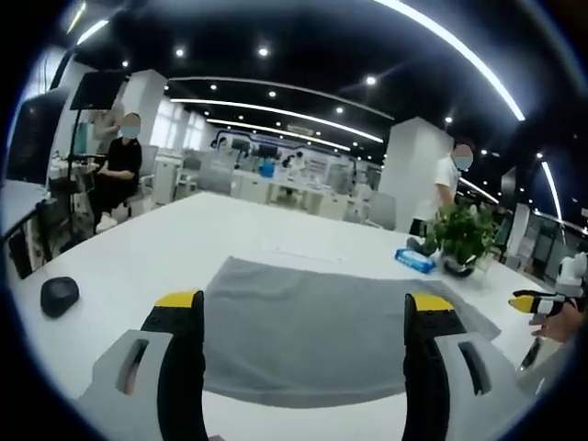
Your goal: Open the folded towel by lifting each exposed corner and separating the folded layers until the towel lies flat within the target outline without major curled edges
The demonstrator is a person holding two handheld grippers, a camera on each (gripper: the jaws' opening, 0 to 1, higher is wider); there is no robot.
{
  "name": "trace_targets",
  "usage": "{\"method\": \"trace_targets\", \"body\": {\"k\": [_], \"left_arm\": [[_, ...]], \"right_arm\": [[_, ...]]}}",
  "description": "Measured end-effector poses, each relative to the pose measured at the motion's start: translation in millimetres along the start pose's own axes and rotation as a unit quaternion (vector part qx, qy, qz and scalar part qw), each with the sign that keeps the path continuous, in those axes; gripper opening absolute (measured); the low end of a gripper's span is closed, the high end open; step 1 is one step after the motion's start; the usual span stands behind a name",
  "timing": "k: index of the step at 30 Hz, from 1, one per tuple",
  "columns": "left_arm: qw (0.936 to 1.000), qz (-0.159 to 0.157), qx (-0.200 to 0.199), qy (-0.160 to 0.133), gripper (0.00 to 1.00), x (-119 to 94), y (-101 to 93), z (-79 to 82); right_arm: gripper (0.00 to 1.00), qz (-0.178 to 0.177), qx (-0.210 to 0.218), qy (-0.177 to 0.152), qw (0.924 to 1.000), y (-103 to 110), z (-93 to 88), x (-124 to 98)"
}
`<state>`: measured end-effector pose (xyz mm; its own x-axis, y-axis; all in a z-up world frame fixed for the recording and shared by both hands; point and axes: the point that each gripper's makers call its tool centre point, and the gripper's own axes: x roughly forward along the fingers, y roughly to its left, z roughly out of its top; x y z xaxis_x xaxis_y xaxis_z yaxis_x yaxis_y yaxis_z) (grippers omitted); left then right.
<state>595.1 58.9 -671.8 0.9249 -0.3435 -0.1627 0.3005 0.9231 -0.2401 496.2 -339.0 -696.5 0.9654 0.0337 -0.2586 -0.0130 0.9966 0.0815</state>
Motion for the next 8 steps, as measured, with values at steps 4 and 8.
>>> {"method": "trace_targets", "body": {"k": [4, 8], "left_arm": [[1.0000, 0.001, 0.001, 0.000, 0.89, 0.1, 0.3, -0.2], [1.0000, 0.002, -0.001, 0.002, 0.89, 0.3, 0.8, -1.1]], "right_arm": [[0.93, -0.003, 0.003, -0.001, 1.0000, -2.2, -0.4, -0.6], [0.92, -0.003, 0.008, -0.001, 1.0000, -3.8, -0.9, 0.0]]}}
